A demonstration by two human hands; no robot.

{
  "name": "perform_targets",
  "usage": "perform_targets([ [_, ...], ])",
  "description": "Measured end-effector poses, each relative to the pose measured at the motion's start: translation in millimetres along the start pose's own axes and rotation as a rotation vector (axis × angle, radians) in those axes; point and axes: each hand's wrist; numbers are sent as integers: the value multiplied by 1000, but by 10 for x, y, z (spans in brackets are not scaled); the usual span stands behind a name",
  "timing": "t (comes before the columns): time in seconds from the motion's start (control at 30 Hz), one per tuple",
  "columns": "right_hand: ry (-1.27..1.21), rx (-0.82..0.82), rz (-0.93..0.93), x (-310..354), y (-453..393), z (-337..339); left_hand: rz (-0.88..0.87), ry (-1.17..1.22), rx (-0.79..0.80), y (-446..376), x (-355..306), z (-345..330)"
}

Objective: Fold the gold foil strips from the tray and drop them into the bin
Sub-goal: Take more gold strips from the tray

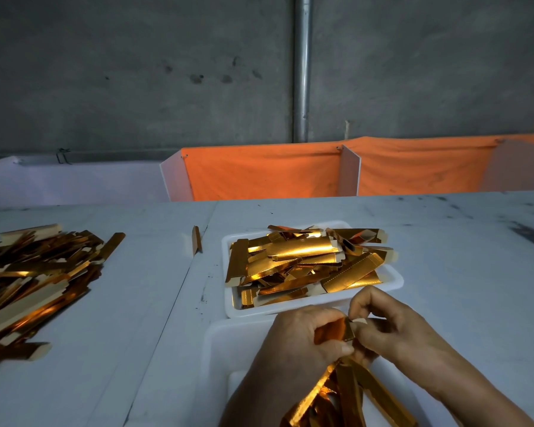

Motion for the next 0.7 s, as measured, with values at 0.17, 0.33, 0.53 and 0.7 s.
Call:
perform_targets([
  [0.17,-142,10,-2,5,3,22,-1,42,-1,6,-28,0],
  [0.33,-407,76,-64,8,-13,43,6,84,-3,20,-45,5],
  [0.53,-621,180,-86,-26,-28,98,8,117,-2,35,-68,28],
  [0.7,-681,224,-76,-33,-16,89,-5,116,-1,42,-73,33],
])
Point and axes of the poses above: each hand's wrist, its own y-axis away from the middle knuckle, its own z-axis out of the back of the hand, x = y × z, and after that the axes turned 14 degrees about y, right-handed
